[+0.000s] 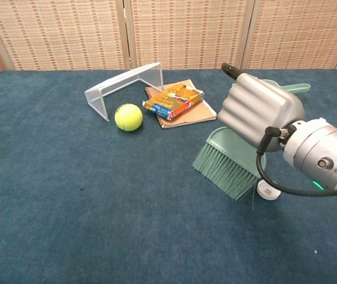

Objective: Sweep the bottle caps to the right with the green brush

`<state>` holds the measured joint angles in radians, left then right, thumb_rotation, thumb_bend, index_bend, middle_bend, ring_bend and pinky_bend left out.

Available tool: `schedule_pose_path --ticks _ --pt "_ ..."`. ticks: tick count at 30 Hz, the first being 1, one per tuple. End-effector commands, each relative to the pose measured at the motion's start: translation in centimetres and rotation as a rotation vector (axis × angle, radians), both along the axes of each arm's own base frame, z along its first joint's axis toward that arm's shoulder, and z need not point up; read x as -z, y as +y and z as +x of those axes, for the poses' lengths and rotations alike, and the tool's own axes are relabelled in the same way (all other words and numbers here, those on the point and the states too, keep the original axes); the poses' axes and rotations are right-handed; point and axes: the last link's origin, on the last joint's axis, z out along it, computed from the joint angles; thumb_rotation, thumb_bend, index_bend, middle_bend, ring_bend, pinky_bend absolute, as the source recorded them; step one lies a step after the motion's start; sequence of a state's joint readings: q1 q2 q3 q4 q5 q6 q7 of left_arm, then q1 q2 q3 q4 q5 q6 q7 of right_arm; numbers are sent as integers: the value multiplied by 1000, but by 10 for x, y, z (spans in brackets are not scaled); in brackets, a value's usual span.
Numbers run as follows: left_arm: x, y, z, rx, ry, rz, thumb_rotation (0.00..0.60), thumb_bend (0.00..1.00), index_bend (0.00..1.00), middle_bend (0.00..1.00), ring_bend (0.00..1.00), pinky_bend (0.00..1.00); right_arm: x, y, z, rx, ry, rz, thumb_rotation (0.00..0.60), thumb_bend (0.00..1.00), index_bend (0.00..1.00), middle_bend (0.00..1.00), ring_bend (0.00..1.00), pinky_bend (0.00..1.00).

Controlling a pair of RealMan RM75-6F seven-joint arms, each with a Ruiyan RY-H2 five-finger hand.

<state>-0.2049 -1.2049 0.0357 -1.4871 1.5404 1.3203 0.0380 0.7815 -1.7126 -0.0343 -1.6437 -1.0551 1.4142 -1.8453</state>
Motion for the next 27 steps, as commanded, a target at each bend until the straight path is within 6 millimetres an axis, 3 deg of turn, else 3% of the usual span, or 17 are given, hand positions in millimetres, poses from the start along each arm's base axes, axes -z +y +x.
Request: schedule_pose_path --ticks 1,14,27 --pt "0 0 0 0 1 0 600 460 0 0 0 72 0 -2 -7 -6 50 -18 600 680 910 866 606 0" --pt "4 -1 1 2 8 -10 600 460 0 0 0 72 -10 -12 -47 -7 291 -98 600 680 910 866 607 0" --pt "5 -1 1 2 11 -13 600 460 0 0 0 73 -26 -20 -81 24 390 -138 600 680 910 869 609 0"
